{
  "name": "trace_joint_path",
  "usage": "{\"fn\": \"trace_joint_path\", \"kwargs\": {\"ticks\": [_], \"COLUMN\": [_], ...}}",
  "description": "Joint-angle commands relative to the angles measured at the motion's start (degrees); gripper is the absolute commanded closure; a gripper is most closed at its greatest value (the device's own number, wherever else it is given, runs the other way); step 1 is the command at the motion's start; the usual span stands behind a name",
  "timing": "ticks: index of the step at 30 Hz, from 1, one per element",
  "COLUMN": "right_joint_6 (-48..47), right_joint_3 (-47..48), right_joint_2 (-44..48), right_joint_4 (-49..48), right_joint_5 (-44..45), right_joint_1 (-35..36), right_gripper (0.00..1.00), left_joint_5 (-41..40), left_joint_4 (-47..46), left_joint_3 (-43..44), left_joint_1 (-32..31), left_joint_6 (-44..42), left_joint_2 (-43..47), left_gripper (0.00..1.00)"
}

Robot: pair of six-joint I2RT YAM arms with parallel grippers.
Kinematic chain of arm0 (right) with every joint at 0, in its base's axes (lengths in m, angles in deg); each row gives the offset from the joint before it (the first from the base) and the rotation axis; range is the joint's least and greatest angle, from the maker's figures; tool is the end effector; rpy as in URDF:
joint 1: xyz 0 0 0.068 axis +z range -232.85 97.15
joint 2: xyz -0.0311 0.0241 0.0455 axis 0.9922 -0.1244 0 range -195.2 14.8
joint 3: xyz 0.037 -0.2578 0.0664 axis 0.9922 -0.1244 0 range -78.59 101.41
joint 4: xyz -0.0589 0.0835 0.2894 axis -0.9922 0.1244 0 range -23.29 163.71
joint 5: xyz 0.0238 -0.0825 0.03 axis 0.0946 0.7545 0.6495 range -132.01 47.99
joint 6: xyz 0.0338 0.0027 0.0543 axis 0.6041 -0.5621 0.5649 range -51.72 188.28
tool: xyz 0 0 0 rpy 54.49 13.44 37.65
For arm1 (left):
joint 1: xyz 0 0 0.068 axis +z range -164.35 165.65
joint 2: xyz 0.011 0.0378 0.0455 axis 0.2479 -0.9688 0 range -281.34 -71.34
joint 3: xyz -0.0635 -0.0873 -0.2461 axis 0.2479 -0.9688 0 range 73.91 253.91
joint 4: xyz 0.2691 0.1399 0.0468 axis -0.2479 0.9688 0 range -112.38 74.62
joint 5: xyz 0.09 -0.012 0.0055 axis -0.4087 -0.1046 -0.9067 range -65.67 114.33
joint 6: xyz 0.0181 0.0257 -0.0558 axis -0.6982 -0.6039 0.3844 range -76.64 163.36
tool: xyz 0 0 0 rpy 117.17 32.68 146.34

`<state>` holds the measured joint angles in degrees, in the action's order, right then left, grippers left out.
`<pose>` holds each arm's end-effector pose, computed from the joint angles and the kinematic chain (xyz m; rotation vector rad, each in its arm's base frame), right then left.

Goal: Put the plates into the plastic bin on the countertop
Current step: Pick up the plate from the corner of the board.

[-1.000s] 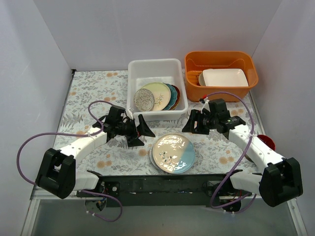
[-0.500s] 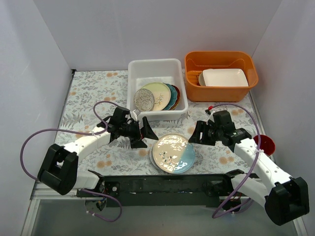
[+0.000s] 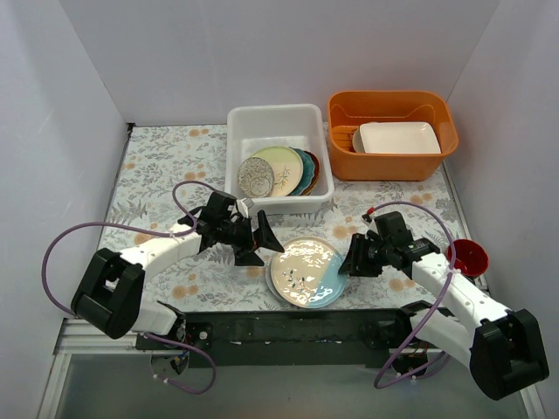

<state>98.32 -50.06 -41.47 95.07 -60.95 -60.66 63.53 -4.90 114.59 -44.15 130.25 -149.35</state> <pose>0.2074 0.1020 0.1460 0.0470 2.6562 0.7534 0.2450 -0.1765 0.1457 0.9923 -2.4429 1.1968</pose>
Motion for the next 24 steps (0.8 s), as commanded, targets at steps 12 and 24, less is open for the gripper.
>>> {"fn": "trace_joint_path", "kwargs": {"ticks": [12,24], "right_joint_6": [1.2,1.3], "right_joint_3": [-1.9,-3.7], "right_joint_2": [0.1,-0.7], "right_joint_4": [-2.9,-4.5], "right_joint_5": [-0.1,-0.7], "right_joint_1": [-0.1,-0.1], "right_gripper": [0.88,0.96], "left_joint_5": [0.2,-1.2], "left_joint_4": [-4.5,-7.0], "left_joint_3": [0.9,0.6], "left_joint_1": [-1.9,-5.1], "left_joint_6": [2.4,3.2], "left_joint_2": [-1.3,-5.0], "left_gripper": [0.08,0.1]}}
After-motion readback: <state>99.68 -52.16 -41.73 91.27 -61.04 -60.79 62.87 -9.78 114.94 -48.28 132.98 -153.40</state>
